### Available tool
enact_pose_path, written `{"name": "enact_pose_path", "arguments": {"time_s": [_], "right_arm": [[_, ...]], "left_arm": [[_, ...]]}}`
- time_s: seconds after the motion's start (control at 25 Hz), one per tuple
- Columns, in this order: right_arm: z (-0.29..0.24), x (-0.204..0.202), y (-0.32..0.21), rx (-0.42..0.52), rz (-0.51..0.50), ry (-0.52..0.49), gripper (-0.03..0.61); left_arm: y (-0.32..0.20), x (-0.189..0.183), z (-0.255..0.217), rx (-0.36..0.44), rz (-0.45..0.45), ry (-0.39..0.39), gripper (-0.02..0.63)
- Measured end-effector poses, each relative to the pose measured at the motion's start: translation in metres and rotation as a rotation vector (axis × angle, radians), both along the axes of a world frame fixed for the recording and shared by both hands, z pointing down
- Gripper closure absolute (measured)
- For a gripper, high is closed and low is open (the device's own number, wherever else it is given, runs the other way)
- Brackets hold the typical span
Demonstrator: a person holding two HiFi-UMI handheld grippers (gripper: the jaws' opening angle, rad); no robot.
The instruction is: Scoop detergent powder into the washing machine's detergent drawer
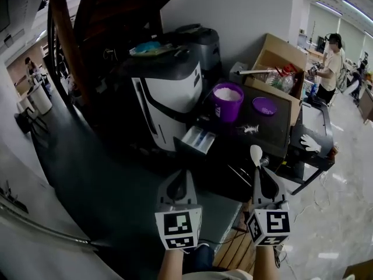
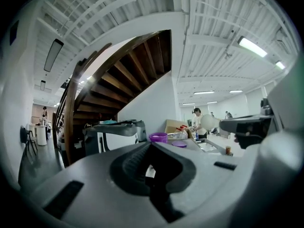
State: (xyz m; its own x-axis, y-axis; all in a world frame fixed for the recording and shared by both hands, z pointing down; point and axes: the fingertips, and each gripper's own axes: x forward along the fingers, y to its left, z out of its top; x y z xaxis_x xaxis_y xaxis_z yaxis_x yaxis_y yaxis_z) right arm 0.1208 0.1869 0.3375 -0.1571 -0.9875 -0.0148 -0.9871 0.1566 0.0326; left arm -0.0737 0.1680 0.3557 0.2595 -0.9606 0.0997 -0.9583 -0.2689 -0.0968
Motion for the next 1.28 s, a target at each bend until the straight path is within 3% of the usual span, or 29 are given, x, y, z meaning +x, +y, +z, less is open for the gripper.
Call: {"name": "enact_pose_path", "arguments": {"time_s": [0.44,0.92,1.28], "right_arm": [[-0.046,-0.024,-0.069,-0.027,0.07,-0.007,0.558],[-0.038,-0.026,-0.103,-0.066,0.077,0.013,0.558],[-0.032,-0.015,-0.168,-0.069,0.041,0.003,0.558]], "left_arm": [[-0.083,-0.024,-0.05,-0.007,0.073,0.006,0.612],[-0.117,-0.031,-0.034,-0.052,0.068,0.023,0.612],[-0.175,-0.028,-0.027,-0.057,0.02,0.013,0.612]]}}
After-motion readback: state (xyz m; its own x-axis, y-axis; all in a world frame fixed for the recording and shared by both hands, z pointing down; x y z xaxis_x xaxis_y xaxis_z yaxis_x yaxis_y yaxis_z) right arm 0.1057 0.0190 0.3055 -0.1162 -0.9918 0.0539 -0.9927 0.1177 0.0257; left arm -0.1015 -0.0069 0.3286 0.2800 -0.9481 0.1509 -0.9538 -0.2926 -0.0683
